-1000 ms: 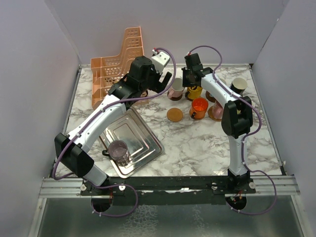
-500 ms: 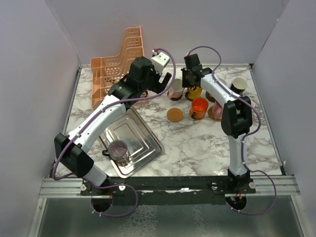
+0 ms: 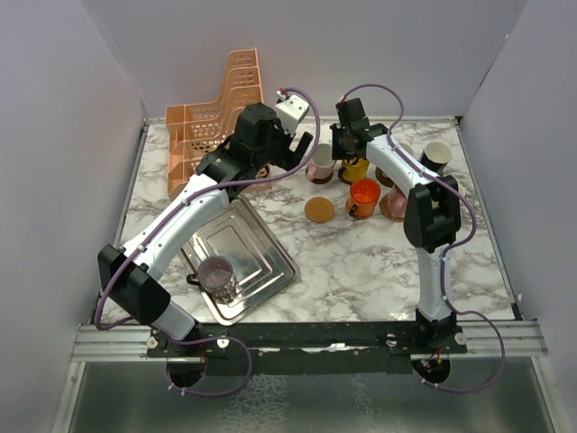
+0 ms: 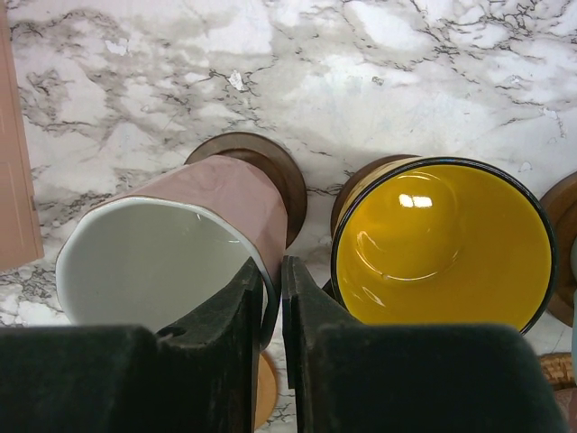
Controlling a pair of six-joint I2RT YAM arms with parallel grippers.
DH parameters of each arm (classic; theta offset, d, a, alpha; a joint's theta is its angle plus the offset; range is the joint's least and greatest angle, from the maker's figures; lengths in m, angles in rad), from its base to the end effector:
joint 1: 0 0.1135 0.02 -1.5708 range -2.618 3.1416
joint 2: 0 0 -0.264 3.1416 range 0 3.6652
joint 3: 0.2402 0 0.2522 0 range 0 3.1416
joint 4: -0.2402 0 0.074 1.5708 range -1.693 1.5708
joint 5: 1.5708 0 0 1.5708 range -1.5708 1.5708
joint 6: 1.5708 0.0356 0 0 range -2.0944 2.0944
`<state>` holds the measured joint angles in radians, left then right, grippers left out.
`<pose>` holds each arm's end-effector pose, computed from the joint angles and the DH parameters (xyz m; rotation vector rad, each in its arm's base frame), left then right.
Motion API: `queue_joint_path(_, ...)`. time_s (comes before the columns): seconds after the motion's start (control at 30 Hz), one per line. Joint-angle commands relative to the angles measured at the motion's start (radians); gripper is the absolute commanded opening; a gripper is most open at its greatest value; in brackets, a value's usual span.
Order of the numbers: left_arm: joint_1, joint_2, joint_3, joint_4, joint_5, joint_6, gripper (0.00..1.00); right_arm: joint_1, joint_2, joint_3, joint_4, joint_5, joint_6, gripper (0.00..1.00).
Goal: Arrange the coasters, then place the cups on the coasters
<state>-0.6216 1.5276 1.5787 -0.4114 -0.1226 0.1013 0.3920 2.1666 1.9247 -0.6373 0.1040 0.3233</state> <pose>0.2891 -0.2017 0.4111 0.6069 1.8374 -0.2294 0.4544 0.1838 0.2473 -0.0382 2.4525 0.1897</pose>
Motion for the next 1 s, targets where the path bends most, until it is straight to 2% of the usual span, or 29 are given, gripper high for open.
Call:
queue_joint_path(0.0,0.005,-0.038,-0.004,0.018,0.015,0.007,0.93,0.007,0.006,0.03,0.041,0.005,0.001,0.16)
queue_joint_path(0.23,0.005,-0.039,-0.006,0.017,0.019,0.01,0.93,0.006,0.007,0.036,0.039,0.008,-0.003,0.19)
queue_joint_path(0.97,0.008,-0.056,-0.028,0.014,0.027,0.013,0.93,0.007,0.034,0.062,0.049,0.018,-0.045,0.19)
